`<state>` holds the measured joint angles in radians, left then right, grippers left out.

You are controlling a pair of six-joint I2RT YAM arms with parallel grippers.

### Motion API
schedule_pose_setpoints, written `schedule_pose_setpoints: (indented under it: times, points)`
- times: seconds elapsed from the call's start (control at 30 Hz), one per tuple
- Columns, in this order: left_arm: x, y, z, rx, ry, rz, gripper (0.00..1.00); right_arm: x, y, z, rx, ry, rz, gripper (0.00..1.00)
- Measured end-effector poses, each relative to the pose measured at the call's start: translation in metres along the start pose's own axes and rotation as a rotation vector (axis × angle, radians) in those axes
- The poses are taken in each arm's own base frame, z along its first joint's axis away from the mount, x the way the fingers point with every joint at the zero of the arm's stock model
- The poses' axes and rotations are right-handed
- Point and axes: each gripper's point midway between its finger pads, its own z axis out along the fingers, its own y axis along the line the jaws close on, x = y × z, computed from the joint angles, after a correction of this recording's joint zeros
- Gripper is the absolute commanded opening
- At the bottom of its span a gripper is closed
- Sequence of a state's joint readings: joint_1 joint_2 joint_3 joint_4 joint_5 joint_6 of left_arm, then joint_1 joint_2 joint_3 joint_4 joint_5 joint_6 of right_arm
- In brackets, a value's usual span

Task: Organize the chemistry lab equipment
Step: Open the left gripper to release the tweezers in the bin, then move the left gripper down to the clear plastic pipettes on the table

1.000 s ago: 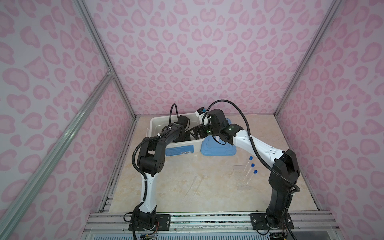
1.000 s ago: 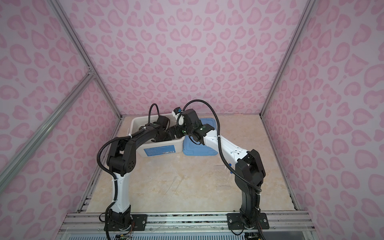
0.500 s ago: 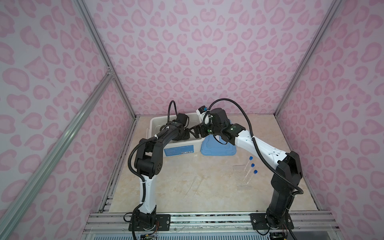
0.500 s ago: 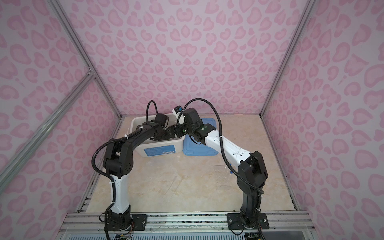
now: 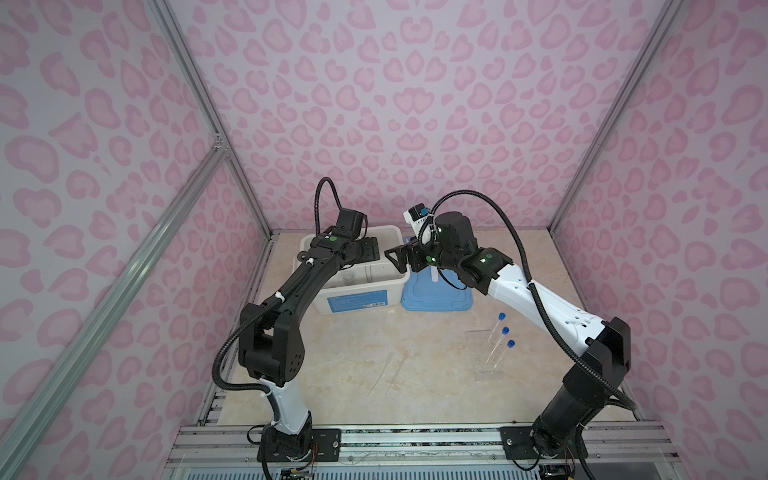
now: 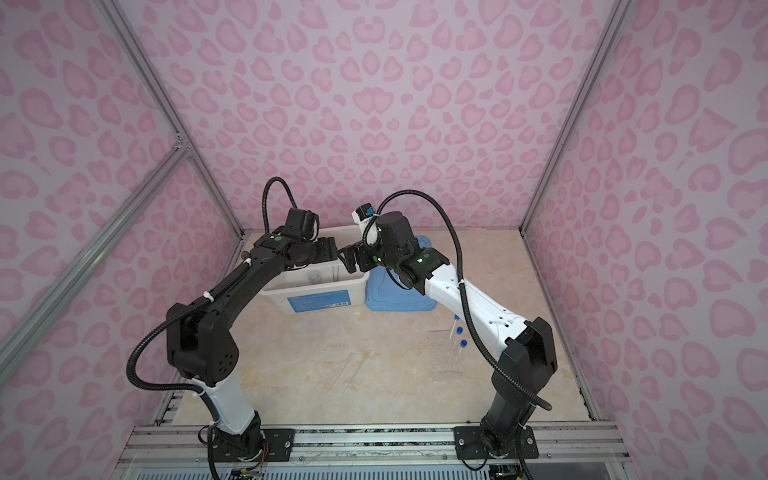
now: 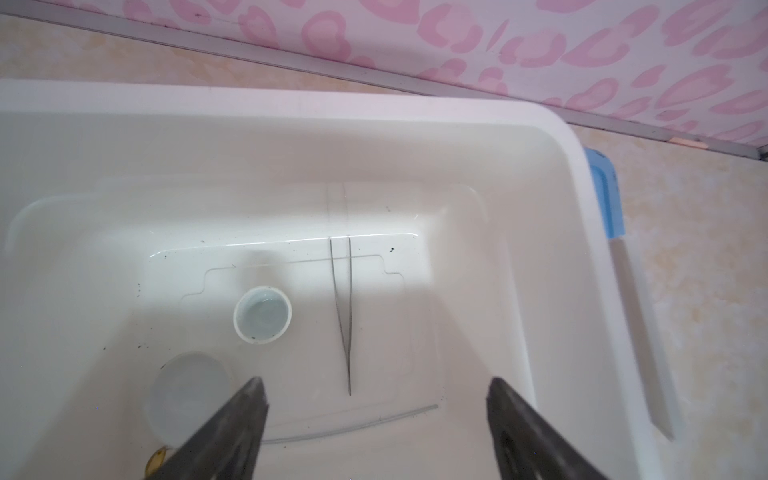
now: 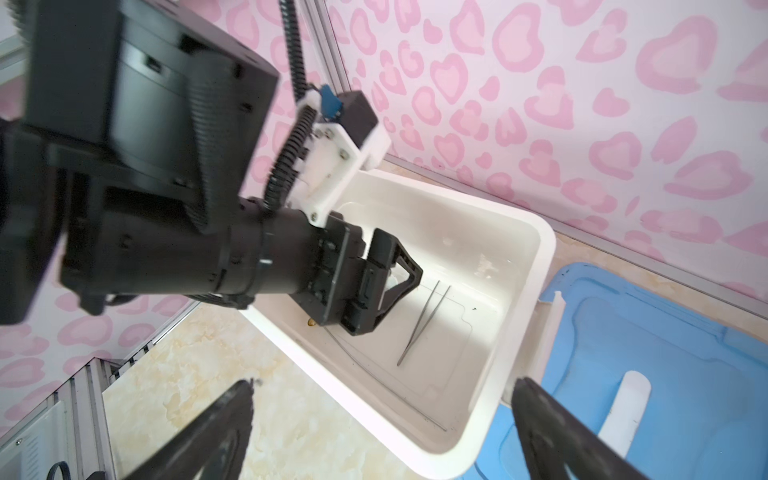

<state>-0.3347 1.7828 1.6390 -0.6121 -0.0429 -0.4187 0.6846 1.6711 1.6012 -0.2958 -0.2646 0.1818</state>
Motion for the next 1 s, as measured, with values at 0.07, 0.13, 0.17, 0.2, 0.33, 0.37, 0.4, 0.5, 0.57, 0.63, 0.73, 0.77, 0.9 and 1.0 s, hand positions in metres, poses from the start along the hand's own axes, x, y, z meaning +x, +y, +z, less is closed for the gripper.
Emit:
schedule_pose_setpoints:
  times: [0.07,0.13,0.17,0.2,0.33,0.37,0.4,0.5,0.57,0.63,0.73,0.77,0.9,1.0]
  points:
    - [-0.002,-0.004,-0.019,0.03,-0.021,-0.004,0.97,0.005,0.0,-0.009,0.003,0.005,-0.003,0.98]
    - [-0.005,-0.006,-0.04,0.054,-0.05,-0.004,0.97,0.014,0.001,-0.019,0.005,0.017,-0.006,0.98]
    - [-0.005,-0.008,-0.049,0.073,-0.059,-0.004,0.97,0.017,0.001,-0.022,0.005,0.021,-0.006,0.98]
    - [-0.003,-0.009,-0.059,0.091,-0.065,-0.003,0.97,0.023,0.0,-0.026,0.007,0.032,-0.004,0.98]
    - [0.015,-0.012,-0.089,0.158,-0.061,0.005,0.97,0.046,0.001,-0.041,0.013,0.081,0.002,0.98]
    - [0.021,-0.012,-0.095,0.173,-0.054,0.01,0.97,0.051,0.002,-0.045,0.012,0.09,0.001,0.98]
    - [0.031,-0.013,-0.102,0.193,-0.048,0.021,0.97,0.056,0.004,-0.049,0.008,0.099,0.001,0.98]
    - [0.059,-0.013,-0.114,0.237,-0.01,0.045,0.97,0.066,0.011,-0.056,-0.001,0.123,0.0,0.98]
    - [0.082,-0.009,-0.115,0.25,0.036,0.057,0.97,0.076,0.015,-0.059,0.003,0.146,-0.003,0.98]
    - [0.105,-0.006,-0.113,0.253,0.083,0.075,0.97,0.086,0.022,-0.061,-0.007,0.169,-0.013,0.98]
    - [0.135,-0.005,-0.112,0.264,0.138,0.105,0.97,0.105,0.03,-0.062,-0.013,0.211,-0.024,0.98]
    - [0.145,-0.005,-0.111,0.268,0.156,0.116,0.98,0.113,0.03,-0.061,-0.007,0.229,-0.02,0.98]
    - [0.189,-0.007,-0.105,0.277,0.238,0.167,0.99,0.136,0.036,-0.059,0.006,0.283,-0.023,0.98]
    - [0.218,-0.013,-0.098,0.284,0.293,0.206,0.96,0.153,0.044,-0.058,-0.004,0.318,-0.029,0.98]
